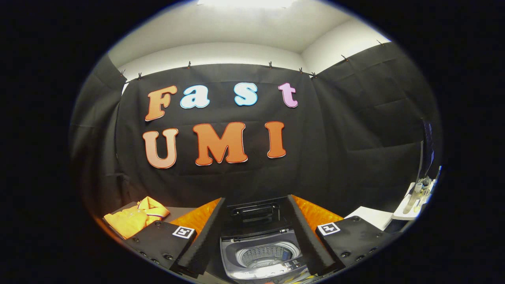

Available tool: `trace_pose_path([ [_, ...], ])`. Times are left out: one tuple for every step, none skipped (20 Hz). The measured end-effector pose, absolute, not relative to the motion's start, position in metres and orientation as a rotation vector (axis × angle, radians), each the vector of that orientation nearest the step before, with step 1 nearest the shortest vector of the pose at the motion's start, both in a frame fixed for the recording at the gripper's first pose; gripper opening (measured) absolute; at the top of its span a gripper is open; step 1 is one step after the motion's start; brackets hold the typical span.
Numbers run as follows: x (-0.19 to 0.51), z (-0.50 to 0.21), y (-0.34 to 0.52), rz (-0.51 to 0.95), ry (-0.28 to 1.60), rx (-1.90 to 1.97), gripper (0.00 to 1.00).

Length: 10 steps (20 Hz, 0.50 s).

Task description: Put the clothes into the washing machine and then close the washing machine lid.

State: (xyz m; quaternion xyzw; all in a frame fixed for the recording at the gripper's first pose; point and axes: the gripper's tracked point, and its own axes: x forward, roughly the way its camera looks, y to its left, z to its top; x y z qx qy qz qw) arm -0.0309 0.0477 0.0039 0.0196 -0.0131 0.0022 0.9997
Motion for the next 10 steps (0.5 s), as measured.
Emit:
trace_pose_path([
  [-0.031, 0.006, 0.052, 0.015, -0.030, 0.051, 0.97],
  [-0.032, 0.007, 0.055, 0.023, -0.034, 0.060, 0.97],
  [-0.032, 0.007, 0.060, 0.032, -0.033, 0.058, 0.97],
  [-0.032, 0.006, 0.066, 0.050, -0.031, 0.044, 0.97],
  [-0.033, 0.008, 0.072, 0.065, -0.034, 0.024, 0.97],
  [-0.032, 0.013, 0.077, 0.072, -0.042, 0.000, 0.97],
  [-0.030, 0.018, 0.081, 0.077, -0.051, -0.022, 0.97],
  [-0.028, 0.022, 0.086, 0.084, -0.056, -0.037, 0.97],
  [-0.027, 0.027, 0.095, 0.103, -0.068, -0.045, 0.97],
  [-0.026, 0.039, 0.105, 0.124, -0.099, -0.045, 0.97],
])
